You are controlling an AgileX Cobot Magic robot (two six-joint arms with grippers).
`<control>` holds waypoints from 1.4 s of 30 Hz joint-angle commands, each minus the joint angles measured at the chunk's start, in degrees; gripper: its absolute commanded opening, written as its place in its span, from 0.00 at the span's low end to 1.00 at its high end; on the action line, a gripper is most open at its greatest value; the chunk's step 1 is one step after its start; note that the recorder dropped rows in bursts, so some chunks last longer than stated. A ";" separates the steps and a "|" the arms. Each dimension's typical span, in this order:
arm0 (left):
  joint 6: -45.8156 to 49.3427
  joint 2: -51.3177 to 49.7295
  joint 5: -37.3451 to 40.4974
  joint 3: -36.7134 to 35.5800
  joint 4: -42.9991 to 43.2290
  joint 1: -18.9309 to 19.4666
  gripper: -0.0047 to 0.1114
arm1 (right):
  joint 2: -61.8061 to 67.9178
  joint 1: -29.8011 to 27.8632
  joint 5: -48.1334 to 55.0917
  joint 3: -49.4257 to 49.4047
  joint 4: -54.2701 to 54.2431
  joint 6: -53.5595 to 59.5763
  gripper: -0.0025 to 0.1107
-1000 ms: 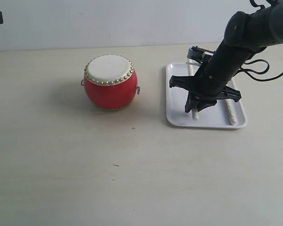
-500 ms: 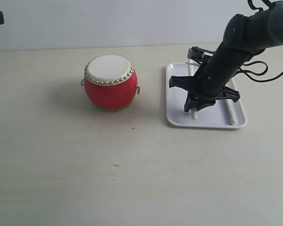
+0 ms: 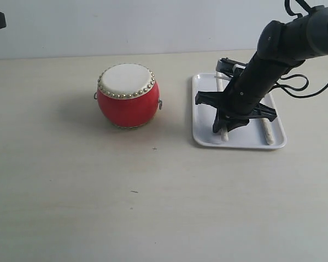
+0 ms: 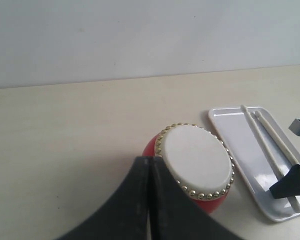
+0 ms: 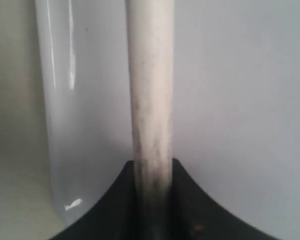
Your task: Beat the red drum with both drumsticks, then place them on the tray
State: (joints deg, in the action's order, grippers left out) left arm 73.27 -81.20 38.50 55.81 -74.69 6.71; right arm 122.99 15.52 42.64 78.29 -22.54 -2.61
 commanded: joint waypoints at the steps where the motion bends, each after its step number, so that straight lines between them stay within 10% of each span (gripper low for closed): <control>1: -0.16 0.40 0.30 -0.13 -0.82 0.17 0.04 | 0.59 -0.20 -0.12 -0.04 0.54 0.74 0.30; 23: -0.06 0.40 0.95 -0.13 -0.82 0.17 0.04 | -11.84 -0.20 -7.64 -0.04 0.65 7.72 0.39; 32: 1.57 0.50 1.37 -0.46 -0.46 0.17 0.04 | -21.94 -0.20 -1.02 -0.04 0.08 18.18 0.02; 42: 2.93 4.90 -6.99 -4.31 -0.58 0.04 0.04 | -31.73 -0.20 -11.73 -8.64 -13.55 28.81 0.02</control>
State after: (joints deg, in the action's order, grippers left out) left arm 75.96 -78.79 35.40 52.93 -74.72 6.71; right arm 94.23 15.52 36.41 73.27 -30.36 21.36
